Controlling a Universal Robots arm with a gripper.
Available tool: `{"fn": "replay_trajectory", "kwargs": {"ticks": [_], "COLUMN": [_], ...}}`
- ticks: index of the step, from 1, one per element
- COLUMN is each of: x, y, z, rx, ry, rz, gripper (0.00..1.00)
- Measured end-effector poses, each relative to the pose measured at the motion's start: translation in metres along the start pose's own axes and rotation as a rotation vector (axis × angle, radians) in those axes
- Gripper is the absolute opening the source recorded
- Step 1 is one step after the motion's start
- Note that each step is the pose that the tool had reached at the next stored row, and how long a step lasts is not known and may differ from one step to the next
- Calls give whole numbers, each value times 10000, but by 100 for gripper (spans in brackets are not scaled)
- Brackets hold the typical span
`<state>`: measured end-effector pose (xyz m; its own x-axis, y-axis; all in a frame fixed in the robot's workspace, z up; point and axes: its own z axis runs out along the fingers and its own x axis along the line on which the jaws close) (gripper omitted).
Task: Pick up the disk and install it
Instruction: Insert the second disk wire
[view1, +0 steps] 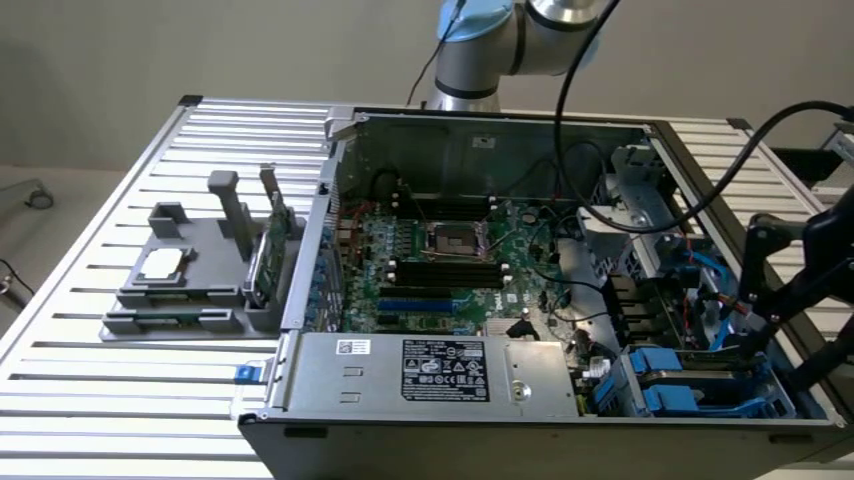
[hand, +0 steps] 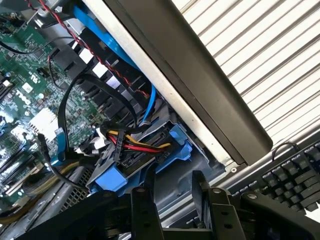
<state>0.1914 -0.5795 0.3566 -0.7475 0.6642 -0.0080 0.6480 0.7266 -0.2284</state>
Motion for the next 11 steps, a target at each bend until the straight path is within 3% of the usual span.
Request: {"fn": "replay_trajectory", "kwargs": {"ticks": [11], "x": [-17], "y": [-8], "z": [47], "rx": [6], "ry": [212], "rz": [909], "gripper": [43]}}
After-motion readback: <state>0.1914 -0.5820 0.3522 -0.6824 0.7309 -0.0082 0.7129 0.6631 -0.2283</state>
